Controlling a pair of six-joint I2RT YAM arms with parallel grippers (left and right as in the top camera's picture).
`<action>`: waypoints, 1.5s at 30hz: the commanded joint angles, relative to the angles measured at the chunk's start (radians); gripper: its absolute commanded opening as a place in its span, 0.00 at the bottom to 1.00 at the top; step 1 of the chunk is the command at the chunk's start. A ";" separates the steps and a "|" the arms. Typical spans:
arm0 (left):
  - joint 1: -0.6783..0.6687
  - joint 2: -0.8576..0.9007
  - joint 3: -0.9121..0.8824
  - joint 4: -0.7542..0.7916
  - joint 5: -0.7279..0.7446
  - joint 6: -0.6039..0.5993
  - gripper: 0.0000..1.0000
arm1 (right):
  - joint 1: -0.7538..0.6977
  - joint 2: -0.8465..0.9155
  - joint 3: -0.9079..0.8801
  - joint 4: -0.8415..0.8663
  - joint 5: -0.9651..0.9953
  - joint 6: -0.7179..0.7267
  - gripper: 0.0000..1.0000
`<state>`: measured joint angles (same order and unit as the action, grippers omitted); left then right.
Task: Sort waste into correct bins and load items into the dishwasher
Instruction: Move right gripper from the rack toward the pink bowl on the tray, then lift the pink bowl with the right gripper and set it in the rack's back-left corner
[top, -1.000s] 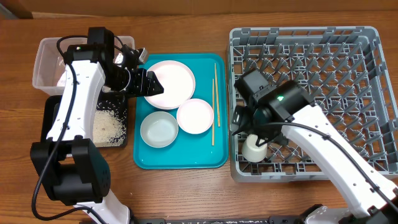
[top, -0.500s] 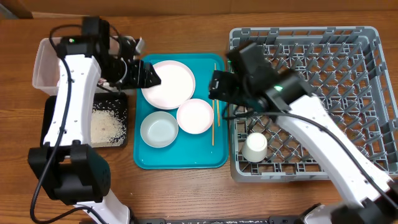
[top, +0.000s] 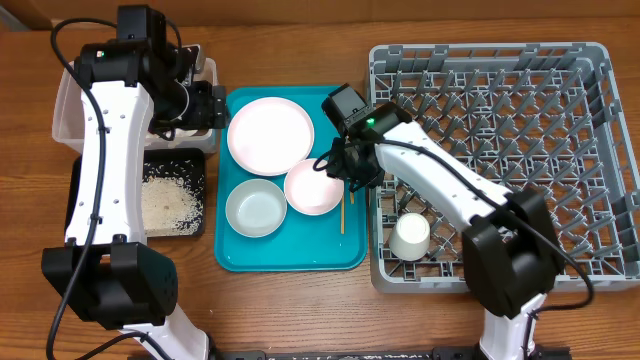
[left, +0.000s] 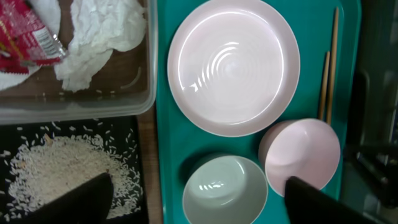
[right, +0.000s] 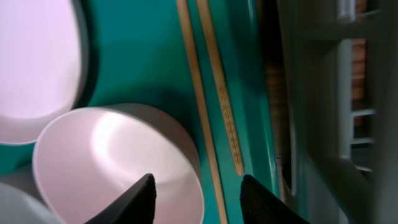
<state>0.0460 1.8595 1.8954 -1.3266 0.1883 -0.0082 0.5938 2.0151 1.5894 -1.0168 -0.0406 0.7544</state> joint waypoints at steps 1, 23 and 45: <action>0.000 0.005 0.018 0.002 -0.039 -0.026 1.00 | 0.008 0.045 0.014 0.011 0.001 0.004 0.41; -0.001 0.005 0.018 0.003 -0.039 -0.026 1.00 | 0.028 0.058 -0.013 0.032 0.050 0.008 0.04; -0.001 0.005 0.018 0.003 -0.039 -0.026 1.00 | 0.020 -0.422 0.028 -0.108 0.509 -0.048 0.04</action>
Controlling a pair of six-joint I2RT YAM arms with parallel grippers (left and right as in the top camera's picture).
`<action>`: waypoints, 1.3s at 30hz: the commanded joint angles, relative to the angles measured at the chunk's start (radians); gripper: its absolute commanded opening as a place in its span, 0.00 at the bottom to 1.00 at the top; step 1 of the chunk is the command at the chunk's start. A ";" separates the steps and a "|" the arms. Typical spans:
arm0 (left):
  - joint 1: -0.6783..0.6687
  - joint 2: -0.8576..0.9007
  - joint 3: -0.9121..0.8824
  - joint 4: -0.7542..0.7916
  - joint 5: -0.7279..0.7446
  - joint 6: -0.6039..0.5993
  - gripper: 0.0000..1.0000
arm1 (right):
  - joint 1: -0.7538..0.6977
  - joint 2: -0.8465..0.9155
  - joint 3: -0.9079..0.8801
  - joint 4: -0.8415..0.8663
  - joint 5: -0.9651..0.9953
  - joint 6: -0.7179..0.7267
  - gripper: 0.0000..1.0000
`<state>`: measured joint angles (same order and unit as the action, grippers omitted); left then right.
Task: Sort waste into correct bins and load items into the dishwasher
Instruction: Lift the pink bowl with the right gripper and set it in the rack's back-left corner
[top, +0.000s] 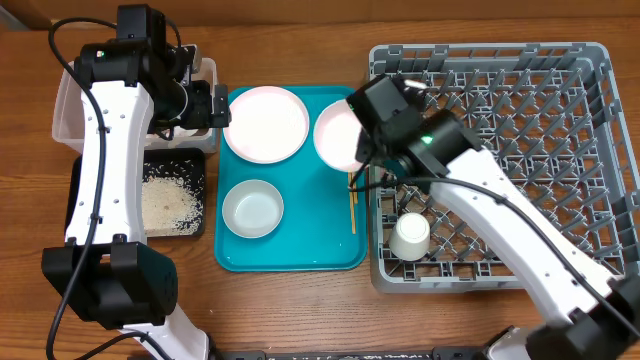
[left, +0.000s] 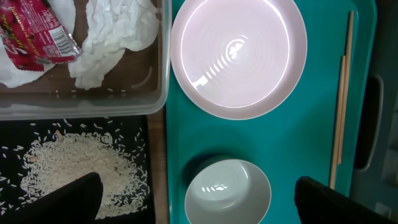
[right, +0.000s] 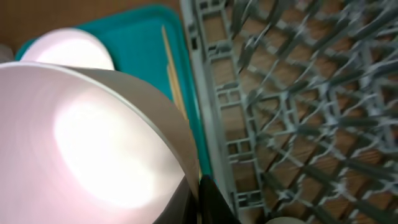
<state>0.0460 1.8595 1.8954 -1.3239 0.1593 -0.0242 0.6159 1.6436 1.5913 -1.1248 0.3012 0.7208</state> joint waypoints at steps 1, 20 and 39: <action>-0.001 0.005 0.018 0.000 -0.010 -0.010 1.00 | -0.002 -0.059 0.026 0.000 0.213 -0.014 0.04; -0.001 0.005 0.018 0.000 -0.010 -0.010 1.00 | -0.116 0.033 0.025 0.594 0.962 -0.578 0.04; -0.001 0.005 0.018 0.000 -0.010 -0.010 1.00 | -0.182 0.422 0.025 0.881 0.928 -0.861 0.04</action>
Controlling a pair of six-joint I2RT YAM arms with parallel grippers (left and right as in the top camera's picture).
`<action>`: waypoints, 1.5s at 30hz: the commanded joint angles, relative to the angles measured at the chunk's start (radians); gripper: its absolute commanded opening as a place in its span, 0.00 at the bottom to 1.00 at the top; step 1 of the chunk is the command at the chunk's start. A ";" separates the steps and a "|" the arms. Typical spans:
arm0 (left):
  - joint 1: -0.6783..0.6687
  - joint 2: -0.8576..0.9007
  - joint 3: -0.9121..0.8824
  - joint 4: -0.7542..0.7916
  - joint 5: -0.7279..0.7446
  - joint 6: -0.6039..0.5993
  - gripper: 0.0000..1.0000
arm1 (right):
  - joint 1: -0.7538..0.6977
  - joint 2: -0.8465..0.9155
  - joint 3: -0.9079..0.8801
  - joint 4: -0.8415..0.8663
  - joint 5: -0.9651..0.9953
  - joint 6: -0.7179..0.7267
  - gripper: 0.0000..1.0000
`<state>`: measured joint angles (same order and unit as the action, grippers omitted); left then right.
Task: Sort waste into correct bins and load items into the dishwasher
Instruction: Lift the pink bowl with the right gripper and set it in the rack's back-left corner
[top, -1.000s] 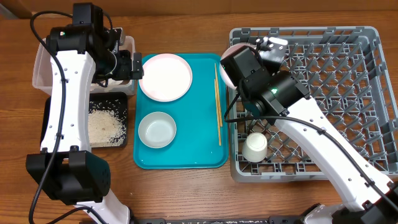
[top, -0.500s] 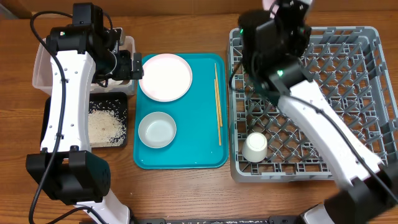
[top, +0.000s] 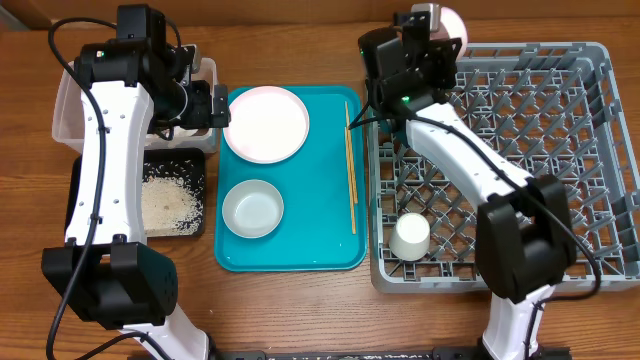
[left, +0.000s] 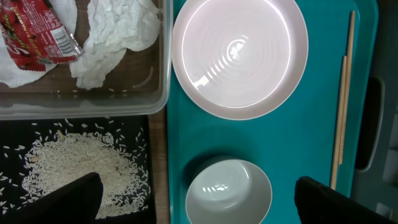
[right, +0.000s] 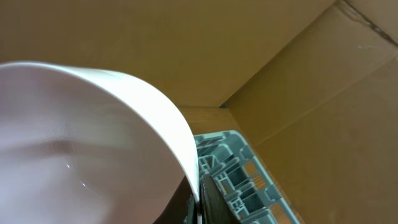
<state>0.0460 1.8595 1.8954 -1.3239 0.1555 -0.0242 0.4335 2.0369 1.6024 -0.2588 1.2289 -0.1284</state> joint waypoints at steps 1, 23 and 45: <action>-0.001 0.005 0.018 0.000 -0.006 -0.010 1.00 | -0.002 0.040 0.014 0.021 -0.001 -0.020 0.04; -0.001 0.005 0.018 0.000 -0.006 -0.010 1.00 | 0.044 0.102 0.014 -0.094 -0.131 0.001 0.05; -0.001 0.005 0.018 0.000 -0.006 -0.010 1.00 | 0.194 0.075 0.015 -0.180 -0.131 0.009 1.00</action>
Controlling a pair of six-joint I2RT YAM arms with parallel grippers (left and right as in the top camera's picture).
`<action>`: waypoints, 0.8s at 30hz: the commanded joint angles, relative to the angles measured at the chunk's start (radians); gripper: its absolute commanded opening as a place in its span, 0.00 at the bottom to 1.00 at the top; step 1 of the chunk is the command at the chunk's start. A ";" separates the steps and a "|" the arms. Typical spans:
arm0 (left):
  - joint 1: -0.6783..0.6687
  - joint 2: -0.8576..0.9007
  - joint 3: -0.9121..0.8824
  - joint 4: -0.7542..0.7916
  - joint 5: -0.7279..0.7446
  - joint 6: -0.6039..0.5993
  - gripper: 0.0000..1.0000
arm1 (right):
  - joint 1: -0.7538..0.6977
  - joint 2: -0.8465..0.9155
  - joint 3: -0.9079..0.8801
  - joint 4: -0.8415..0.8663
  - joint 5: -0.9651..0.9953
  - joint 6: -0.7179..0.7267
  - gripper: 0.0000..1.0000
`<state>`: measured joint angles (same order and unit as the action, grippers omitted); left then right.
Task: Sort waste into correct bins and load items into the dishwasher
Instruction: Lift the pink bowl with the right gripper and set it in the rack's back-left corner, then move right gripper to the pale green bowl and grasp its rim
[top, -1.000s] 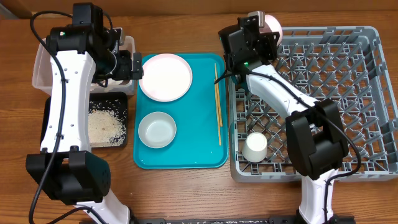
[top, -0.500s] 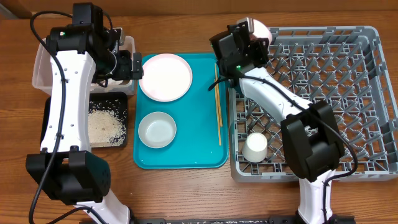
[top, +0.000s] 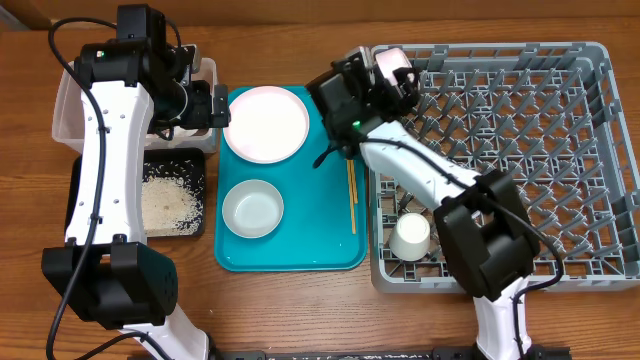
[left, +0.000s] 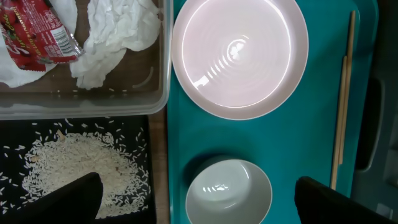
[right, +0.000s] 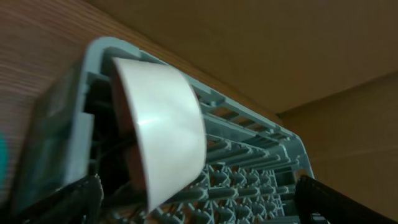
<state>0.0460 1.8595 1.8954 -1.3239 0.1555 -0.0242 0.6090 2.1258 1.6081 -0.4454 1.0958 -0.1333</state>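
Note:
The pink bowl (top: 391, 62) stands on its edge between the tines in the far left corner of the grey dish rack (top: 600, 150); in the right wrist view the same bowl (right: 163, 124) shows as a pale band. My right gripper (top: 372, 88) is open just left of it, fingers (right: 62, 202) apart and off the bowl. On the teal tray (top: 300, 250) lie a pink plate (left: 239, 56), a pale green bowl (left: 228, 190) and two chopsticks (left: 341, 106). My left gripper (top: 215, 105) hangs open and empty over the tray's left edge.
A clear bin (left: 152, 81) with crumpled tissue (left: 115, 31) and a red wrapper (left: 34, 37) stands left of the tray. Below it is a black bin with rice (left: 74, 162). A white cup (top: 410, 236) sits upside down in the rack's near left part.
The right gripper held the pink bowl raised at the rack's far left corner. Now the bowl stands in the rack and the gripper is open, lower and to its left. The left arm is unchanged.
First the right gripper was open at the pink bowl's rim on the tray. Then it was shut on the bowl, lifted over the tray's right side, then at the rack's far left corner. Now the bowl rests in the rack, let go. The left arm stayed put.

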 joint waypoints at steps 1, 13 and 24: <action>-0.001 0.005 0.018 0.000 -0.006 -0.010 1.00 | 0.025 -0.025 0.009 0.006 0.003 0.037 1.00; -0.002 0.005 0.018 0.000 -0.006 -0.010 1.00 | 0.067 -0.314 0.009 -0.161 -0.494 0.412 1.00; -0.001 0.005 0.018 0.000 -0.006 -0.010 1.00 | 0.070 -0.357 -0.004 -0.317 -1.272 0.562 1.00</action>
<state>0.0460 1.8595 1.8954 -1.3239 0.1555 -0.0242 0.6701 1.7538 1.6100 -0.7650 0.1001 0.3779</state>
